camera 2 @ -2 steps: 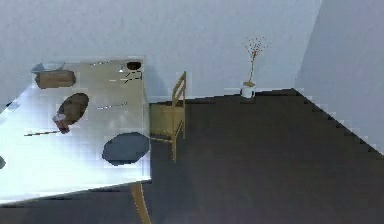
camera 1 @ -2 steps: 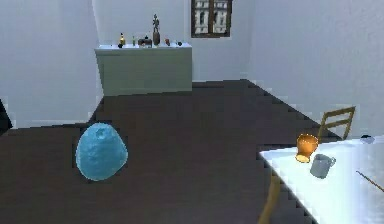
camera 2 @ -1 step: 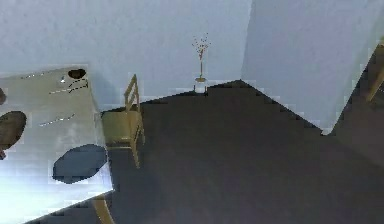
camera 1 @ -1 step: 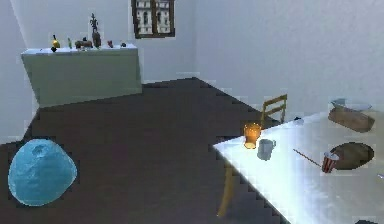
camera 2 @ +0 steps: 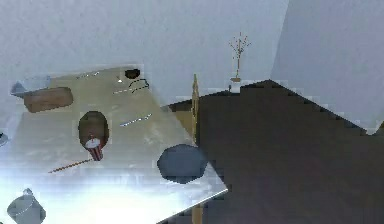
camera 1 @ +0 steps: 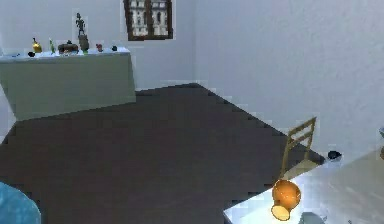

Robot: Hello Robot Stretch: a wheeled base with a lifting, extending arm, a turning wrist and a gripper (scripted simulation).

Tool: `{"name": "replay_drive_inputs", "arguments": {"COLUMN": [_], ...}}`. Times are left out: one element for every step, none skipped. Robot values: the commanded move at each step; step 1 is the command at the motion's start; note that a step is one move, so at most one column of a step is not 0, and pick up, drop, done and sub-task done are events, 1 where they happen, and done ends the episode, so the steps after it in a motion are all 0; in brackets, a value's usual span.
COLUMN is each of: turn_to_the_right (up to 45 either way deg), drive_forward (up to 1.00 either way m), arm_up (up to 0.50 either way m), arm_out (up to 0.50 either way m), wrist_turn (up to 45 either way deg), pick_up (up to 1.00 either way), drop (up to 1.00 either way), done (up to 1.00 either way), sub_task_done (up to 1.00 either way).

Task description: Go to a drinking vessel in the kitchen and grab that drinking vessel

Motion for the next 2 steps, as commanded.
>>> {"name": "replay_drive_inputs", "arguments": {"turn_to_the_right": [-45.0,0.0], "drive_forward": [0.0,0.0], "arm_up": [0.0,0.5], "arm_out": [0.0,0.0], "wrist_turn": [0.0,0.0], "pick_up": [0.0,0.0], "drop": [0.0,0.0], "done": [0.0,0.0], "sub_task_done": [0.0,0.0]}}
